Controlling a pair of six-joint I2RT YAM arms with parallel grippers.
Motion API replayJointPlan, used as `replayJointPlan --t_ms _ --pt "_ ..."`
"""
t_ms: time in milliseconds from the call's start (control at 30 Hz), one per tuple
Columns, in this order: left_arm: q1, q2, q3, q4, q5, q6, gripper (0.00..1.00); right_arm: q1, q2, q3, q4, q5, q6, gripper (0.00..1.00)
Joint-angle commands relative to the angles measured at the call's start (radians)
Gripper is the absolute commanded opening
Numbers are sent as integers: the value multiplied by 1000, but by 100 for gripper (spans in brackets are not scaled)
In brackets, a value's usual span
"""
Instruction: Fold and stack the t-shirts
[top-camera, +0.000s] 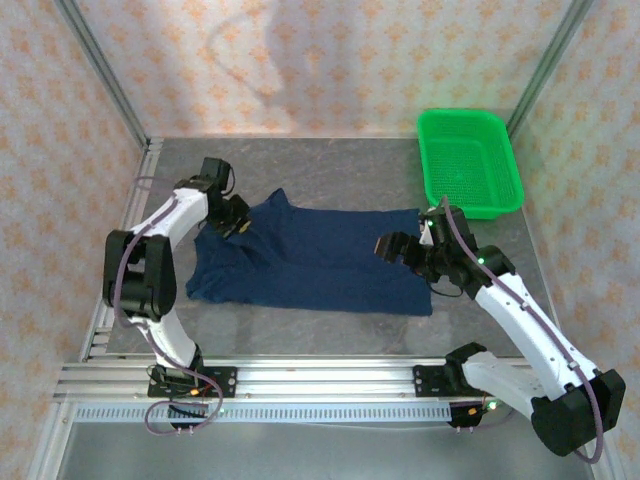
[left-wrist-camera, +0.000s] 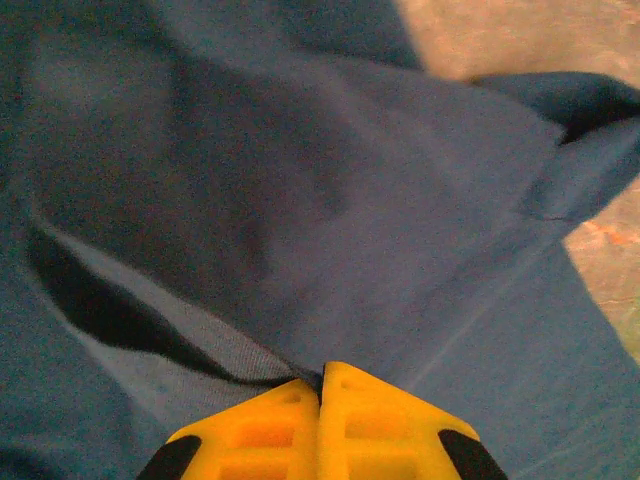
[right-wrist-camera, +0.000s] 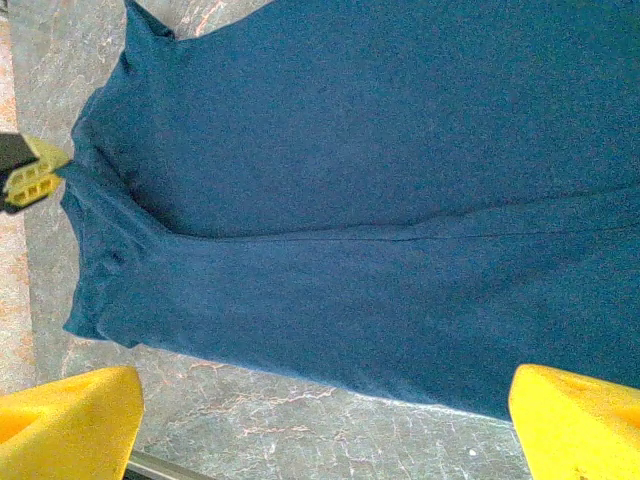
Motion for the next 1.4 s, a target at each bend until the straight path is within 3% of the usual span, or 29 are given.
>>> replayJointPlan --t_ms 0,400,667,767,900,1033,1067,1100,1200,1233,1300,1367 --pt "-25 83 100 -70 -3 66 0 6 8 -19 34 22 -3 94" --pt "-101 355 423 -268 -59 237 0 5 16 -51 39 18 -3 95" --pt "-119 401 479 -309 -98 279 2 5 16 -61 47 19 8 95" --pt "-121 383 466 -289 -97 281 14 6 23 -73 49 25 17 95" --pt "-121 231 422 -203 -84 231 54 5 56 -70 15 54 34 95" --pt "-117 33 419 -184 -103 180 80 6 85 -71 -1 87 58 95" --pt "-115 -15 400 -182 -106 168 91 5 92 -74 13 87 68 95" --pt "-113 -58 369 -177 -105 157 93 6 100 -79 29 84 78 95" --pt "-93 -194 177 -173 -134 124 94 8 163 -71 58 89 105 94" --pt "-76 -233 91 -180 -151 114 90 11 197 -69 74 90 109 94" --pt "-23 -298 -91 -139 -144 81 71 13 262 -69 117 95 119 92" --pt "27 -346 -258 -52 -118 52 46 13 325 -69 161 121 124 85"
